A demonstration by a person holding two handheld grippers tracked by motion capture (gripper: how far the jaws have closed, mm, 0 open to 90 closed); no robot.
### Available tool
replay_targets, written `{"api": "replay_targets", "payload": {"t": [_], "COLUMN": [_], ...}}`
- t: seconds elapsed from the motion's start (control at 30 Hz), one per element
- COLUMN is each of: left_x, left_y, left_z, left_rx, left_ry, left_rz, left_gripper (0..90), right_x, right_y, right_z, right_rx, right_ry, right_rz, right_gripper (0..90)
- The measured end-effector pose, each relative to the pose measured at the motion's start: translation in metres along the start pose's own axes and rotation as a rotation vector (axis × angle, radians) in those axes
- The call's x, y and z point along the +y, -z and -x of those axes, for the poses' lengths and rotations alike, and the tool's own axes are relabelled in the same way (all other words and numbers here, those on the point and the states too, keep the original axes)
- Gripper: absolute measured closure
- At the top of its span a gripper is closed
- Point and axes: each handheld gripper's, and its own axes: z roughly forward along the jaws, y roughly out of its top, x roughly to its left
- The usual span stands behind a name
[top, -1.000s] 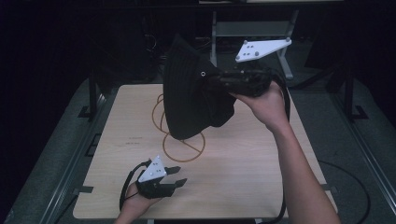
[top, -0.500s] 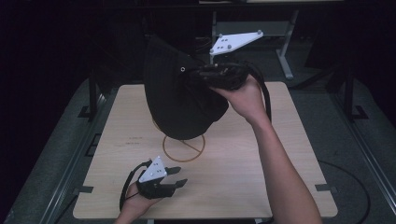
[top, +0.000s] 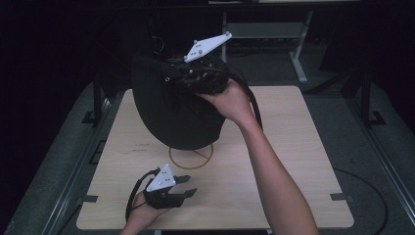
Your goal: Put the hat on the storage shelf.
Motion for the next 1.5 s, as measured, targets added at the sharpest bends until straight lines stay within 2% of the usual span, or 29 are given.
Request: {"api": "replay_targets", "payload": {"t": [0.23, 0.27, 0.4, 0.43, 0.47, 0.53, 0.63, 0.77, 0.93, 1.1, 1.17, 1.27, 1.4, 1.5], "left_x": [0.001, 0.001, 0.0, 0.0, 0.0, 0.0, 0.0, 0.0, 0.0, -0.001, -0.002, -0.002, -0.002, -0.002], "left_y": [-0.002, -0.001, 0.0, 0.0, -0.001, -0.001, -0.001, -0.001, -0.002, -0.001, 0.0, 0.0, 0.0, 0.0], "left_z": [0.002, 0.001, 0.0, 0.0, 0.001, 0.001, 0.001, 0.002, 0.006, 0.006, 0.007, 0.007, 0.009, 0.009], "left_rx": [-0.007, -0.005, -0.006, -0.006, -0.009, -0.01, -0.01, -0.015, -0.03, -0.027, -0.028, -0.029, -0.027, -0.029], "left_ry": [-0.007, -0.008, -0.006, -0.006, -0.004, -0.007, -0.017, -0.019, -0.018, -0.02, -0.02, -0.027, -0.032, -0.028], "left_rz": [-0.002, -0.004, 0.002, 0.002, 0.003, 0.002, -0.003, 0.001, -0.002, 0.003, -0.004, -0.002, -0.005, -0.004], "left_gripper": [50.5, 50.4, 50.4, 50.4, 50.4, 50.4, 50.2, 49.9, 49.3, 49.2, 49.1, 48.9, 48.7, 48.5], "right_x": [0.006, 0.006, 0.005, 0.005, 0.003, 0.002, 0.002, 0.003, 0.006, 0.007, 0.007, 0.007, 0.004, -0.003], "right_y": [-0.022, -0.031, -0.049, -0.049, -0.059, -0.066, -0.073, -0.08, -0.089, -0.086, -0.08, -0.068, -0.052, -0.039], "right_z": [-0.005, -0.007, -0.011, -0.011, -0.013, -0.015, -0.017, -0.02, -0.027, -0.029, -0.027, -0.024, -0.018, -0.013], "right_rx": [0.015, 0.019, 0.026, 0.026, 0.041, 0.048, 0.066, 0.067, 0.084, 0.097, 0.108, 0.1, 0.102, 0.106], "right_ry": [0.004, 0.007, 0.023, 0.023, 0.014, 0.014, 0.008, 0.014, 0.036, 0.025, 0.006, -0.014, -0.042, -0.068], "right_rz": [-0.036, -0.049, -0.093, -0.093, -0.104, -0.109, -0.111, -0.133, -0.169, -0.166, -0.142, -0.092, -0.072, -0.037], "right_gripper": [83.5, 81.8, 80.7, 80.7, 80.6, 80.1, 79.0, 77.8, 69.7, 59.2, 57.2, 51.8, 47.4, 45.9]}}
